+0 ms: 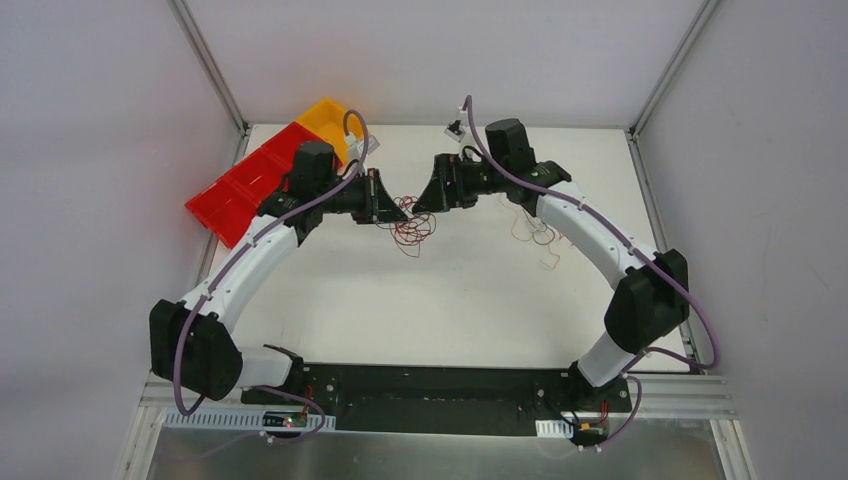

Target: Untangle the cables

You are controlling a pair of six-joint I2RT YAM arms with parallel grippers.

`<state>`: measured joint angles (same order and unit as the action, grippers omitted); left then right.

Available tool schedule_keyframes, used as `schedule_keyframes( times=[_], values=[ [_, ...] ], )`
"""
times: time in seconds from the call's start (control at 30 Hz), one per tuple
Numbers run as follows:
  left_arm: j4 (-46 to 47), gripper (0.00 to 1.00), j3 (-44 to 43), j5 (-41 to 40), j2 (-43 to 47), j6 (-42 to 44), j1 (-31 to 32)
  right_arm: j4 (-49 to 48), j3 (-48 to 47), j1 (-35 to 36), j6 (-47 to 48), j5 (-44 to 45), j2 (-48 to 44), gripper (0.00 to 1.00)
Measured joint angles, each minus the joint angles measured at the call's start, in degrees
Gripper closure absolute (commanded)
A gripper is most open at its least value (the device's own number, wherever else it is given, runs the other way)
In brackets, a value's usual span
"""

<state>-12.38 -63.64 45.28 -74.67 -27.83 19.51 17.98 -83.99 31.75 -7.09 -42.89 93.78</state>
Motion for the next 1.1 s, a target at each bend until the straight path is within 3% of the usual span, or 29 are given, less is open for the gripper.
schedule_keyframes(
  times=[0.17, 0.47, 0.53, 0.87, 1.1],
  values=[
    [0.1, 1.0, 0.0, -0.7, -1.1, -2.4, 0.0, 0.7, 0.0, 1.6, 1.5, 2.6, 0.3, 0.26],
    [0.0, 1.0, -0.4, -0.7, -1.1, -2.4, 0.0, 7.8, -0.3, 2.1, 9.7, 8.6, 1.2, 0.83],
    [-0.1, 1.0, -0.7, -0.3, -1.0, -2.0, -0.1, 9.7, -0.5, 1.6, 11.4, 10.6, 1.4, 1.0],
    [0.2, 1.0, -1.7, 7.8, 1.0, -1.6, -5.1, 13.4, 0.0, -3.5, 17.9, 18.6, 1.4, 1.0],
    [5.0, 1.0, -7.2, 15.3, 1.5, -6.4, -10.4, 13.6, 6.8, -6.3, 24.5, 25.3, 2.1, 1.0]
  ],
)
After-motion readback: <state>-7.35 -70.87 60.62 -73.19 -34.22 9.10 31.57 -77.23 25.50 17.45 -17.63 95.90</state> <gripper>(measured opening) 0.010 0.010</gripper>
